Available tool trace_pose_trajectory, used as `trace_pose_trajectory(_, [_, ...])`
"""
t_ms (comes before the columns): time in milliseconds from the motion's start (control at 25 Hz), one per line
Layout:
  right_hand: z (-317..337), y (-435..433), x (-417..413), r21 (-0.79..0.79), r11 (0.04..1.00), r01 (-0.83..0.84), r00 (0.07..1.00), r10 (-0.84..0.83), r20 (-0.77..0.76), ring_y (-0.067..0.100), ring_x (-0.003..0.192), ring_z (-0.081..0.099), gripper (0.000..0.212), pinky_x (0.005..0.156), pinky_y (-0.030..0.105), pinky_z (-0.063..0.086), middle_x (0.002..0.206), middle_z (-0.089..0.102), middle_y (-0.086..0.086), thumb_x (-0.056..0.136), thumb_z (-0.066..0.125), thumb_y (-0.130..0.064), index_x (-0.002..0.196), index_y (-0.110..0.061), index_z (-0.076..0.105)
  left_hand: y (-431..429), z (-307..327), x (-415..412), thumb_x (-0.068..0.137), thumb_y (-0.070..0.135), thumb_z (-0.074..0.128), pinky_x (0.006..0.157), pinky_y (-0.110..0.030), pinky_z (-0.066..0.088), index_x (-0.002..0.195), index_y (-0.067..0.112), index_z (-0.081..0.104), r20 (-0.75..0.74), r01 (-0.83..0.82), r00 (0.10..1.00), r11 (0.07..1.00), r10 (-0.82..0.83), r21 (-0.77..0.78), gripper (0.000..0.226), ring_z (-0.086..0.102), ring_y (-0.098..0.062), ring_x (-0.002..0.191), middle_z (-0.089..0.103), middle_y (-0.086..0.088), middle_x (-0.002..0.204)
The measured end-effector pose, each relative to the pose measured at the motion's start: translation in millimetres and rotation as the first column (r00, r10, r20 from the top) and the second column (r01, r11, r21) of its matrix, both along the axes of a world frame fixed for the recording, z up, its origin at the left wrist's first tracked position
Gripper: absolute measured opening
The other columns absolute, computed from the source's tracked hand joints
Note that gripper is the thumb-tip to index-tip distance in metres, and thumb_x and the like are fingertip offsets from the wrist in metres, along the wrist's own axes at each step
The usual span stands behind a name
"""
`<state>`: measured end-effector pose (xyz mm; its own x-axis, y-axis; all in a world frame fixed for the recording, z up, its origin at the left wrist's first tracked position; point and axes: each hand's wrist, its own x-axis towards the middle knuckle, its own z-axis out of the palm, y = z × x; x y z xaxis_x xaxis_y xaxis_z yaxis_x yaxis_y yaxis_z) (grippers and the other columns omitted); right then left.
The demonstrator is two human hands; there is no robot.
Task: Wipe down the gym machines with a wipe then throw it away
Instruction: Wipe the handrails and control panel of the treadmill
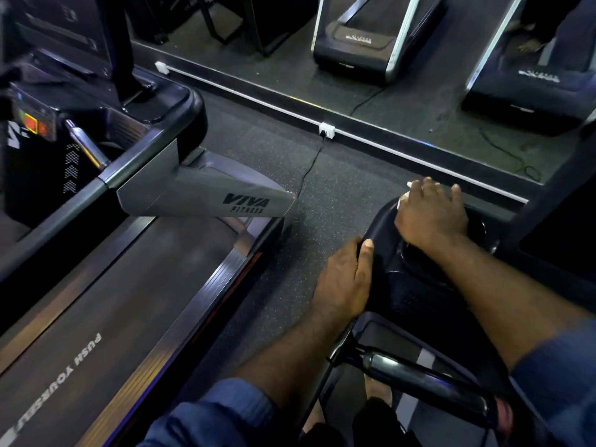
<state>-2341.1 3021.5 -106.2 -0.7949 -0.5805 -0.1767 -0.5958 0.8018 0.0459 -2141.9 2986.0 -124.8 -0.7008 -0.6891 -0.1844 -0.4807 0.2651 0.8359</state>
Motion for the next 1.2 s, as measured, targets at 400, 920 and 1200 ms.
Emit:
trace_pose_trajectory(400, [0, 21, 31, 0.014, 0.993, -0.12, 0.992, 0.121, -0.037, 0.028, 0.159, 0.018, 0.063, 0.127, 0.058, -0.001, 0.172, 0.018, 0.012, 0.109, 0.022, -0.04, 0.165, -0.013, 0.018, 7, 4, 0, 0.109, 0.063, 0.022, 0.074, -0.033, 0.045, 0.119, 0.031, 0.052, 0.048, 0.045, 0.998, 0.997, -0.043, -0.057, 0.046, 0.061, -0.008, 0.088, 0.065, 0.008, 0.1])
trace_pose_trajectory(920, [-12, 20, 42, -0.048, 0.989, -0.137, 0.988, 0.133, -0.071, 0.027, 0.16, 0.013, 0.068, 0.129, 0.053, 0.0, 0.173, 0.013, 0.012, 0.107, 0.018, -0.044, 0.166, -0.011, 0.012, 6, 3, -2, 0.107, 0.065, 0.018, 0.074, -0.04, 0.046, 0.103, 0.034, 0.047, 0.052, 0.02, 0.999, 0.993, -0.014, -0.113, 0.043, 0.059, -0.015, 0.084, 0.063, 0.007, 0.092])
trace_pose_trajectory(1200, [-9, 44, 69, -0.138, 0.964, -0.226, 0.973, 0.216, -0.086, 0.027, 0.16, 0.015, 0.065, 0.13, 0.051, 0.009, 0.173, 0.018, 0.012, 0.108, 0.024, -0.037, 0.166, -0.01, 0.013, 9, 1, 0, 0.105, 0.07, 0.016, 0.079, -0.047, 0.053, 0.105, 0.032, 0.05, 0.042, -0.004, 0.999, 0.995, 0.009, -0.101, 0.051, 0.064, -0.02, 0.085, 0.066, 0.004, 0.092])
